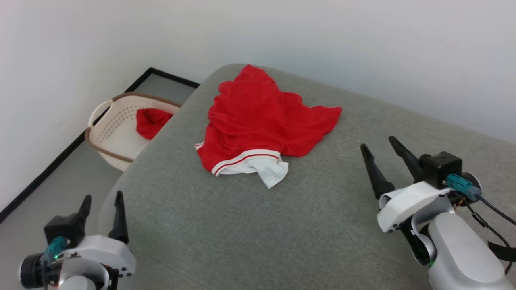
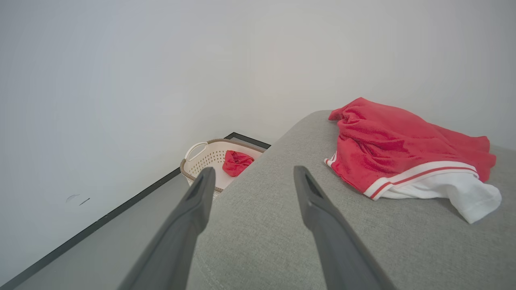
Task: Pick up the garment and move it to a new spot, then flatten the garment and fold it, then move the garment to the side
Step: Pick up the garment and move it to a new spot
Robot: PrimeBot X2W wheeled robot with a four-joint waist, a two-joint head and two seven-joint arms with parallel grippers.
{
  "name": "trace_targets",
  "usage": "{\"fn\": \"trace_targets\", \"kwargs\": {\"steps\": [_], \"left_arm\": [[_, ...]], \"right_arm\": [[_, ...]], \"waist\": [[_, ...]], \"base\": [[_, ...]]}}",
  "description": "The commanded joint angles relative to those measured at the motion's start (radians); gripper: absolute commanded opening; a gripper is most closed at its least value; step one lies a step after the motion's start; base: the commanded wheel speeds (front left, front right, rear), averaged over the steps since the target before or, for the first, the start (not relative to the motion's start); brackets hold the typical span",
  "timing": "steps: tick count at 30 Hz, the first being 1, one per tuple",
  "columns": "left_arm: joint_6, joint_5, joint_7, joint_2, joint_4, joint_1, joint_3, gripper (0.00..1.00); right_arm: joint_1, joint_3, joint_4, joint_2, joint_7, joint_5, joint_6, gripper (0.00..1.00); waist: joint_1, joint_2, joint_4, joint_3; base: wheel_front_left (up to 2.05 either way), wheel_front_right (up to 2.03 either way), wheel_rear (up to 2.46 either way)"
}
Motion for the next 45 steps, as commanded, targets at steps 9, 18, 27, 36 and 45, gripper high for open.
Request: {"fn": "trace_targets", "kwargs": {"steps": [9,18,27,36,45], "left_arm": [[0.014,-0.022,0.003,-0.001,-0.068,0.056,0.021,1.00],[-0.041,0.003,0.053,0.020,-0.060,-0.042,-0.052,1.00],[-0.109,-0.056,0.125,0.055,0.039,-0.372,-0.115,1.00],[-0.118,-0.151,0.296,0.133,0.305,-0.691,-0.241,1.00],[-0.117,-0.409,0.677,0.241,0.471,-0.757,-0.339,1.00]], "right_arm": [[-0.048,0.049,0.032,0.001,-0.001,0.032,0.004,1.00],[-0.028,0.024,0.015,-0.005,-0.001,0.012,0.004,1.00],[-0.159,0.087,-0.001,0.006,-0.001,-0.030,0.004,1.00],[-0.265,0.131,-0.023,0.035,-0.001,-0.034,0.004,1.00],[-0.278,0.129,-0.061,0.051,-0.001,-0.030,0.004,1.00]], "waist": [[0.0000,0.0000,0.033,0.031],[0.0000,0.0000,0.002,0.054],[0.0000,0.0000,-0.175,0.212],[0.0000,0.0000,-0.333,0.309],[0.0000,0.0000,-0.456,0.327]], "base": [[0.00,0.00,0.00],[0.00,0.00,0.00],[0.00,0.00,0.00],[0.00,0.00,0.00],[0.00,0.00,0.00]]}}
